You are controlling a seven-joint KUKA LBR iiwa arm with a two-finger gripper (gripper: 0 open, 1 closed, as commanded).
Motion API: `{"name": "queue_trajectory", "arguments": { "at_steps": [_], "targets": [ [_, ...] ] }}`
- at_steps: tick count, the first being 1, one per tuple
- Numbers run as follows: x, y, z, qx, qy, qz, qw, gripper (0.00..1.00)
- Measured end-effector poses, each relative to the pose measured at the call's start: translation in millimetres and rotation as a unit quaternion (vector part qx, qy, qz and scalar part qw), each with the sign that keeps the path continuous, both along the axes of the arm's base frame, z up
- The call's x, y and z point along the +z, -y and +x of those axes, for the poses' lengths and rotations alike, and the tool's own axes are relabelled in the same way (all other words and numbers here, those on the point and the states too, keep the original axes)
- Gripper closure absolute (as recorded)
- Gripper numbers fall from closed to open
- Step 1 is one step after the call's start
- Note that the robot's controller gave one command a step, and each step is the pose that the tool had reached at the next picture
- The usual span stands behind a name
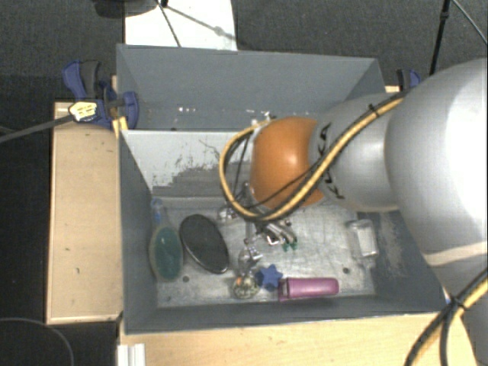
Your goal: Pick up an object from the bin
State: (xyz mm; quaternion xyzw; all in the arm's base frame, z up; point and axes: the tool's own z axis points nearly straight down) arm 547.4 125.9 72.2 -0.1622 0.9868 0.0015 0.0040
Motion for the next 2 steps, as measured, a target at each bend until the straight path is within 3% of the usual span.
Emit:
{"name": "queue_trajectory", "arguments": {
  "at_steps": [1, 2],
  "targets": [
    [28.5, -88.0, -25.1, -0.082, -0.0013, 0.001, 0.9966, 0.0],
    [27.7, -83.5, -23.7, -0.083, -0.0012, -0.001, 0.9965, 1.0]
  ]
}}
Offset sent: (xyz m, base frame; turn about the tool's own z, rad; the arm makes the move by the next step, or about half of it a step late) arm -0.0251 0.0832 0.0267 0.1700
